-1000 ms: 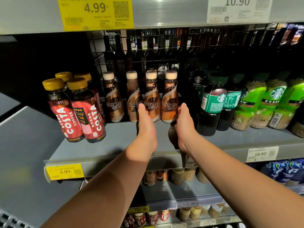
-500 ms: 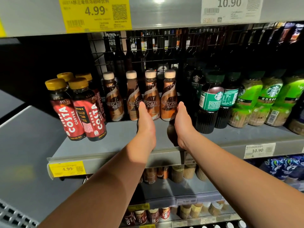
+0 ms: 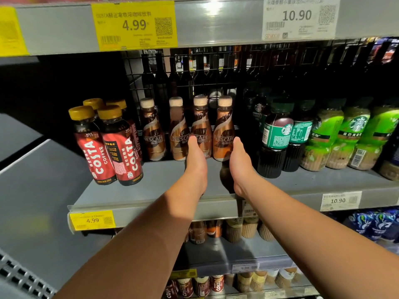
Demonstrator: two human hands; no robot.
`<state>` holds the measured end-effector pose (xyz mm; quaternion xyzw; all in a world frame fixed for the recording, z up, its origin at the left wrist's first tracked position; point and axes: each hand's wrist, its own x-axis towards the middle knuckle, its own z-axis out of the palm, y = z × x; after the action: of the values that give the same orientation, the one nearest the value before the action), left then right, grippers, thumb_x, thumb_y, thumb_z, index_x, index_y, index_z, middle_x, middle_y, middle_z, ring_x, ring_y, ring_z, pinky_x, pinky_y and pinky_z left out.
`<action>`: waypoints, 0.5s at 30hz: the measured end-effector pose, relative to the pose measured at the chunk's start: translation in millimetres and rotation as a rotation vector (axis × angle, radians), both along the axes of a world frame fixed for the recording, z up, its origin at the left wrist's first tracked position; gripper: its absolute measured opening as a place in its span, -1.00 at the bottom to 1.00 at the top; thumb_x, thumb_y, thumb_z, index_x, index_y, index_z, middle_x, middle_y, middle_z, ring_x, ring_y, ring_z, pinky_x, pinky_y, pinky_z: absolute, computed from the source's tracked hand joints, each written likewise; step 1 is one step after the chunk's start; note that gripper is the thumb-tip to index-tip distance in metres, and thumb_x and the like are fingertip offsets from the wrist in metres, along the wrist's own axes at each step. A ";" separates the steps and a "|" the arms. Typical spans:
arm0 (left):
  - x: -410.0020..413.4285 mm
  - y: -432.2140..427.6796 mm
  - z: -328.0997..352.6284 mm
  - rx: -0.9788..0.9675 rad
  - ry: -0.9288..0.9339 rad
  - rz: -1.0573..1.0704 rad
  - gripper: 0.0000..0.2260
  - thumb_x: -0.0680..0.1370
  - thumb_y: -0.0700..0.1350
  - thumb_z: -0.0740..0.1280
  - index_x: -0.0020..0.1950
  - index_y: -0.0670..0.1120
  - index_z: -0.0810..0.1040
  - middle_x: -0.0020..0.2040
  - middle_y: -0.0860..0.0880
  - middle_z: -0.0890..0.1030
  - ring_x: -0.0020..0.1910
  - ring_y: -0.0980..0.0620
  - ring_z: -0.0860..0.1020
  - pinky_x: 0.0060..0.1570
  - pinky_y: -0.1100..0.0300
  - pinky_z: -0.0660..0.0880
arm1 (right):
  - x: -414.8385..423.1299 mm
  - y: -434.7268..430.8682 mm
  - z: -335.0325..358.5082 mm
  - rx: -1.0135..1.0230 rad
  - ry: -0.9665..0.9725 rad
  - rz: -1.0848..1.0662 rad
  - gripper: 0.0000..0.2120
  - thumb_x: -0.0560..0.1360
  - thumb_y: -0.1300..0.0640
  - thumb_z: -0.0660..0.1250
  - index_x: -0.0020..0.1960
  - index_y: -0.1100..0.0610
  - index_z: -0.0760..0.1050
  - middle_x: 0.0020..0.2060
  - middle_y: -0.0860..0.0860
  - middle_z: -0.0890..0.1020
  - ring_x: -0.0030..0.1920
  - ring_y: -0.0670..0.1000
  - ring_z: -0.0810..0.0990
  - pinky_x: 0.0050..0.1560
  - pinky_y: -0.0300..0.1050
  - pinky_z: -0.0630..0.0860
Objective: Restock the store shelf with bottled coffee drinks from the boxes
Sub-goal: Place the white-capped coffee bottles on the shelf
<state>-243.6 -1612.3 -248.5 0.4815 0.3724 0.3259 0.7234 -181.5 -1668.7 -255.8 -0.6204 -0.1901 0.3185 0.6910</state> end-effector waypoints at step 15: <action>-95.1 -18.7 17.4 1.041 0.929 -0.323 -0.44 0.60 0.20 0.06 0.52 -0.03 0.15 0.53 -0.03 0.18 0.47 -0.08 0.21 0.37 0.01 0.22 | -29.4 -58.2 26.7 -0.680 -1.136 0.139 -0.59 0.58 -0.05 0.08 0.30 0.15 0.41 0.21 0.20 0.54 0.19 0.22 0.49 0.09 0.00 0.42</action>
<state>-338.7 -1631.0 -231.1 0.9022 0.3624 0.1114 0.2057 -210.9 -1726.9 -229.0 -0.8616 -0.4531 0.0282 0.2272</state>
